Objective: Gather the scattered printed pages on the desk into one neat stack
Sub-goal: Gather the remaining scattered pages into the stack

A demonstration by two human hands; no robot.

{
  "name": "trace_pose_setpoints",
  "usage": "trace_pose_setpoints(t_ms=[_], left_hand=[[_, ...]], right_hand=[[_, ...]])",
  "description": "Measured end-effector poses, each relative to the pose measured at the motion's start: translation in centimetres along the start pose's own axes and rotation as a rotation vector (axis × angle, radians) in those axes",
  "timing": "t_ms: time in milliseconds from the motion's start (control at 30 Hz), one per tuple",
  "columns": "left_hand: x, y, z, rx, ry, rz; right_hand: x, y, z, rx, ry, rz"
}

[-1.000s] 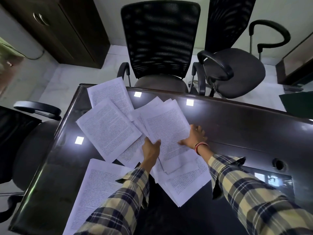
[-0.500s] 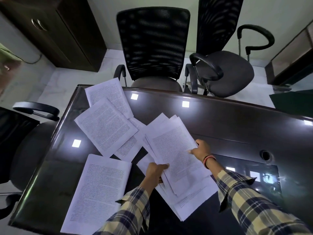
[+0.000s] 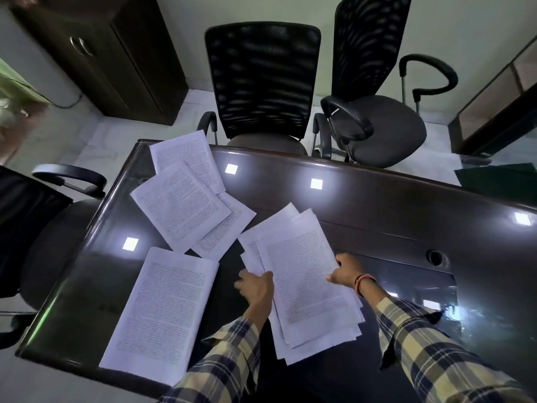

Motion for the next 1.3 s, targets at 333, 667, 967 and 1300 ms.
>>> trace_pose_setpoints(t_ms=[333,667,967,1300], left_hand=[[1.1,2.3,2.5,0.064,-0.021,-0.033],[-6.7,3.0,5.6,0.464,0.287,0.295],[-17.8,2.7,11.1,0.555,0.746,0.350],[-17.6,2.5,12.3,0.588,0.829,0.321]], right_hand=[[-3.6,4.0,2.2,0.004,0.128,-0.342],[-2.8,-1.0,4.4,-0.106,-0.020,-0.848],[1.5,-11.7,9.8,-0.515,-0.385,-0.946],[1.7,-12.2,12.1,-0.571,-0.469,-0.908]])
Point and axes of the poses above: each hand's wrist, its own z-axis away from the middle knuckle, its own y-axis out of the palm, x = y × z, the point moved 10 cm from there along -z, towards the middle knuckle, and after that the axes turned 6 degrees about z, right-handed, at the moved point
